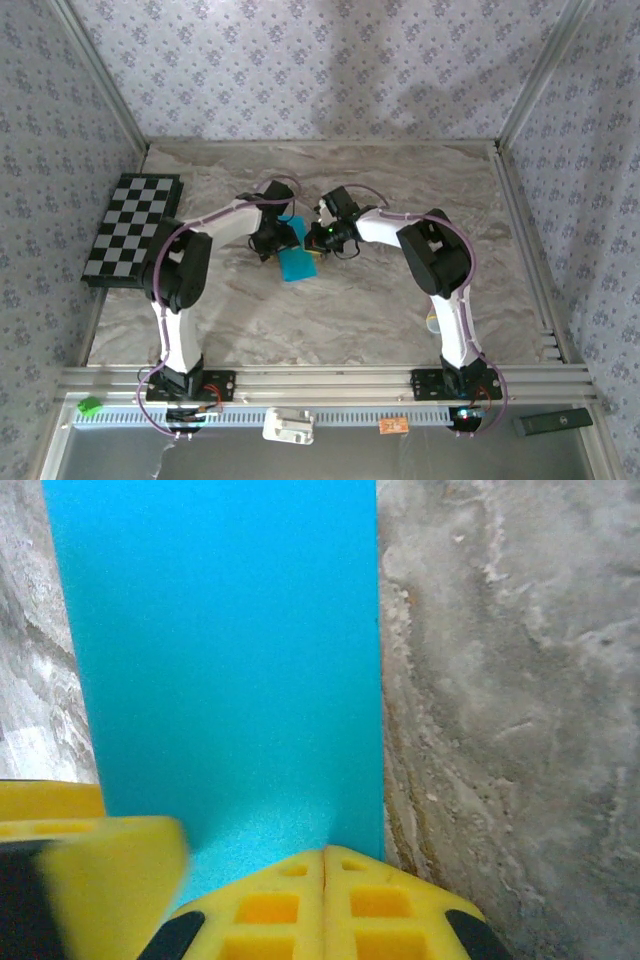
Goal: Fold a paper plane with a square sheet of paper (pick it up from the middle)
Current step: Hold the square sheet of paper at the center of the table, then first fold the square sheet of paper in half at the center of the table.
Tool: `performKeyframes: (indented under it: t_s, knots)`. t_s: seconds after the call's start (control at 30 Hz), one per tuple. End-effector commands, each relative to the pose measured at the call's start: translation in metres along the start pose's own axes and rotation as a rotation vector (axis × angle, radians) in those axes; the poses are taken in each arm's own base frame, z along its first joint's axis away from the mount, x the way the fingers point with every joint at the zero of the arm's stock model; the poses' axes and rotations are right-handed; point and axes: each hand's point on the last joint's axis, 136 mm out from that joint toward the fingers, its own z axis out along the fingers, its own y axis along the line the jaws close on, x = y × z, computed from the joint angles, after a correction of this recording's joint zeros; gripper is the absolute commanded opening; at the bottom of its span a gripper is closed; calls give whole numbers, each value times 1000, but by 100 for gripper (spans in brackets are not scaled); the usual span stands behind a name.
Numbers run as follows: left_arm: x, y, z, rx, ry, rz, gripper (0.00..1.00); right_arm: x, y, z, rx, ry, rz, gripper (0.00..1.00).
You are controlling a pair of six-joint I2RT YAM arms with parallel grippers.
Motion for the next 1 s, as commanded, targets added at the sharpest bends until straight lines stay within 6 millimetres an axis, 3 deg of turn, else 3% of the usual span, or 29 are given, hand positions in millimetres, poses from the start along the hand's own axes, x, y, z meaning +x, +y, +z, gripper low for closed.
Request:
performKeyframes:
  t_s: [0.0,0.07,0.2,0.3,0.6,0.97]
  knots:
    - [-11,10,-41,32,-66,-40,62,46,-72,12,246,92,161,0]
    - [-14,5,-53,96,-93,-44,62,47,-73,13,250,86,177,0]
    - [-11,-30,-69,305,-89,15,59,49,-75,14,270,88,197,0]
    - [-3,-43,-62,364,-38,49,51,50,-79,15,285,97,214,0]
    - [6,-58,-29,386,69,90,29,54,-87,15,326,120,230,0]
    - [6,-55,-4,383,137,127,19,57,-95,12,383,148,230,0]
